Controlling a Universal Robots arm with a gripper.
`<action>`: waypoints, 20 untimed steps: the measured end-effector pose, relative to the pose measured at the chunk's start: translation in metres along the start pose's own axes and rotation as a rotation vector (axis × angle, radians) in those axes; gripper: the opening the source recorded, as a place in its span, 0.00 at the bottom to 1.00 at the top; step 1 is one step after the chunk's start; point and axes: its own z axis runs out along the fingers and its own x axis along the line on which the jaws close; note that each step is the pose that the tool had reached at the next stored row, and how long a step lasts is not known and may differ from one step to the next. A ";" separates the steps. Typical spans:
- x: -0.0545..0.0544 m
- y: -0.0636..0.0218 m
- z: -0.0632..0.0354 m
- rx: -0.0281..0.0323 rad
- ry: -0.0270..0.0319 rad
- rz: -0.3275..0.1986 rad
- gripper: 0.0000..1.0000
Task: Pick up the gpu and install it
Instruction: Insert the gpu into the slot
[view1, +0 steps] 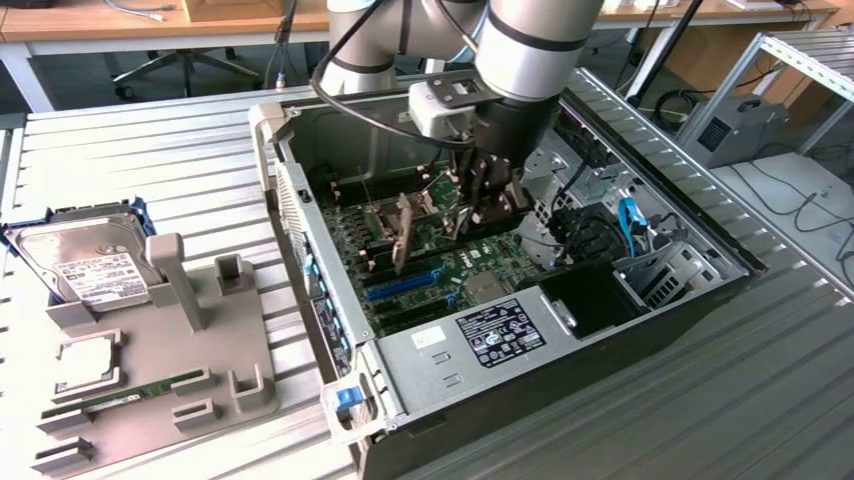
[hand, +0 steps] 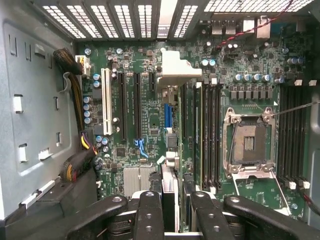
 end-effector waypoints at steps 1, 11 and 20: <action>0.000 0.0004 0.0001 0.0000 0.0000 0.000 0.27; 0.000 0.0051 0.0016 0.0000 0.0000 0.000 0.27; 0.000 0.0079 0.0030 0.0000 0.0000 0.000 0.27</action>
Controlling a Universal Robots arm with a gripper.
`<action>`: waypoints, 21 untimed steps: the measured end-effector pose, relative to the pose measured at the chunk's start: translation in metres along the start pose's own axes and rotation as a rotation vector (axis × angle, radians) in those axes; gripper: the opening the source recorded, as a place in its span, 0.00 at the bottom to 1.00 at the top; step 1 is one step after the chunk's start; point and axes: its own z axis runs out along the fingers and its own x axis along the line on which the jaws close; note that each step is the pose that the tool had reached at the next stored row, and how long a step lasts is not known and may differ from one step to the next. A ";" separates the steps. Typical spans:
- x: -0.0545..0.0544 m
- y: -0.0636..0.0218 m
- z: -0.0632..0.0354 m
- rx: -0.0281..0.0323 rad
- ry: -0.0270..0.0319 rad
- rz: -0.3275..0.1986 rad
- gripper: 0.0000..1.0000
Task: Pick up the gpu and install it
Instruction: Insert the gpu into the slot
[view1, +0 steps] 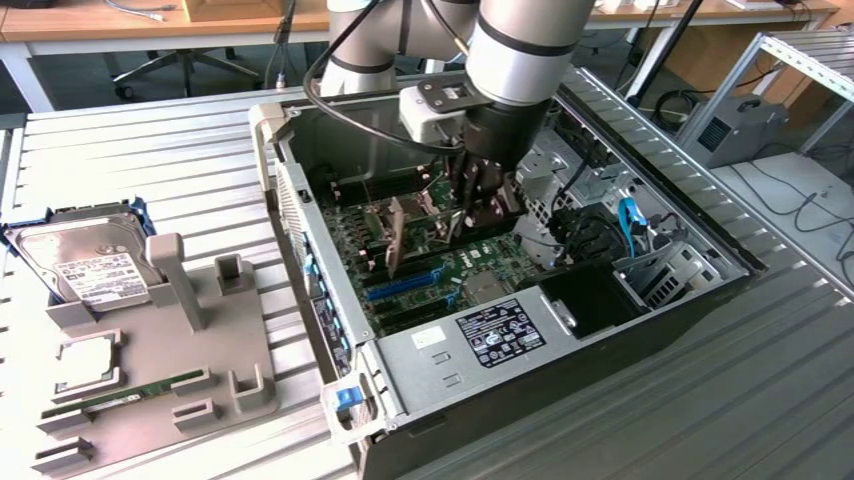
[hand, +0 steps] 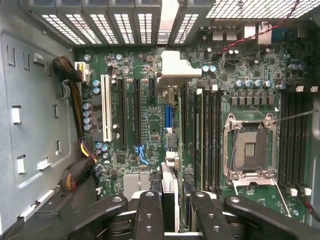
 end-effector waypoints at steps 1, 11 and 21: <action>0.000 0.0002 0.0002 0.0000 0.0000 0.000 0.27; 0.000 0.0040 0.0020 0.0000 0.0000 0.000 0.27; 0.000 0.0117 0.0034 0.0000 -0.0005 0.000 0.27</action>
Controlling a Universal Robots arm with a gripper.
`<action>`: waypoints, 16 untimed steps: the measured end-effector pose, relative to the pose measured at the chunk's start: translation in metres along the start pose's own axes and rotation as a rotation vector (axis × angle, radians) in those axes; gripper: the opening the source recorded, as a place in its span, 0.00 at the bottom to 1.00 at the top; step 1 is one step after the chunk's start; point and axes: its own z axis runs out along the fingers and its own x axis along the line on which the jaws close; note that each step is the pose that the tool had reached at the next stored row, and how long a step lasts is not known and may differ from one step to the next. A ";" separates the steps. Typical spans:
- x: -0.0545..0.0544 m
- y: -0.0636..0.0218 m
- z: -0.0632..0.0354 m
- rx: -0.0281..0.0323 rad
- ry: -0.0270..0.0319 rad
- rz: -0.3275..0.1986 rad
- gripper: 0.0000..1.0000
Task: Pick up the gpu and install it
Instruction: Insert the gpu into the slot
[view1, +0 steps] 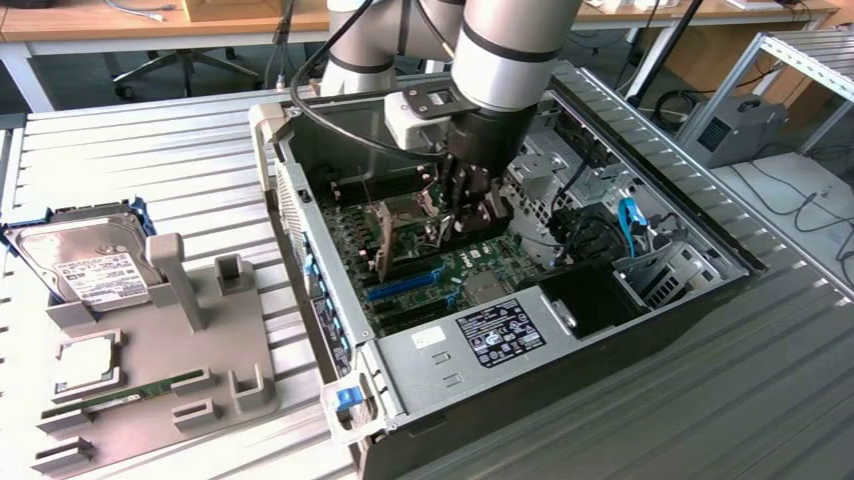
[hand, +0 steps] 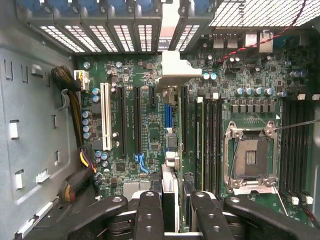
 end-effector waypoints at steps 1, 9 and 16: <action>0.000 0.0007 0.0001 0.0000 -0.0032 0.000 0.27; 0.000 0.0053 0.0023 -0.0007 -0.0371 0.000 0.27; 0.000 0.0056 0.0067 -0.0228 -0.0368 0.007 0.27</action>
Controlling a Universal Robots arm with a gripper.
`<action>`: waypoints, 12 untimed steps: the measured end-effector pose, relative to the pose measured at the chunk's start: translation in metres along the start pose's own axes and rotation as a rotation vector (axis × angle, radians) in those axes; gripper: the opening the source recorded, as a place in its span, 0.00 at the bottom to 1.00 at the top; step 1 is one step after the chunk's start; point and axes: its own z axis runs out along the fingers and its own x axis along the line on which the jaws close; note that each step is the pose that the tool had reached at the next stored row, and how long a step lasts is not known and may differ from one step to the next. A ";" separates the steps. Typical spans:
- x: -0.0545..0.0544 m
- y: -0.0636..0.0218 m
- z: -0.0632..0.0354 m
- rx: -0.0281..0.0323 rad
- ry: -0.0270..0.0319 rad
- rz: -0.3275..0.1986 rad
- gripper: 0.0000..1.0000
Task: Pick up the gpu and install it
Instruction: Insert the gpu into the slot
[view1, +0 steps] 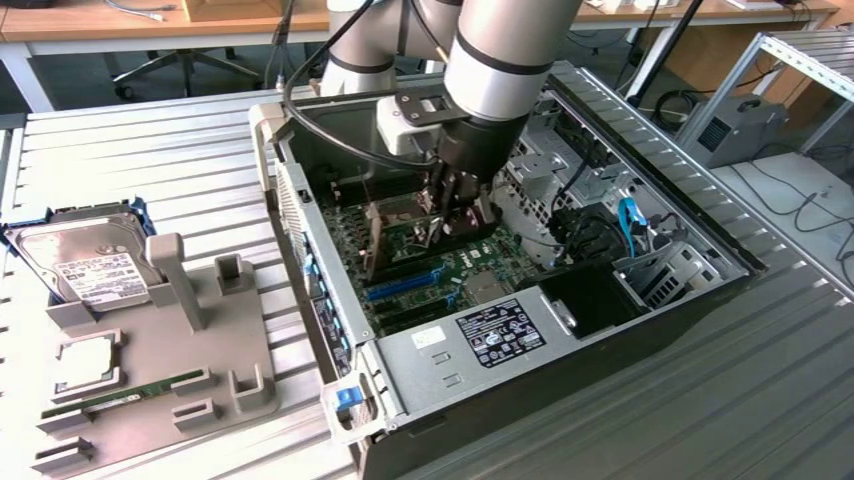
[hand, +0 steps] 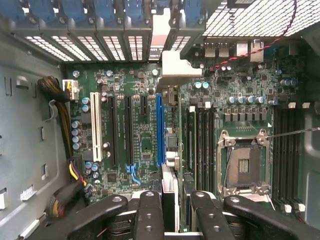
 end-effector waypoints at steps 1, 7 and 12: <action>0.000 0.0003 0.0003 -0.0002 0.0001 0.000 0.27; 0.001 0.0055 0.0018 -0.0001 -0.0003 0.000 0.27; 0.001 0.0089 0.0038 -0.0003 0.0000 0.000 0.27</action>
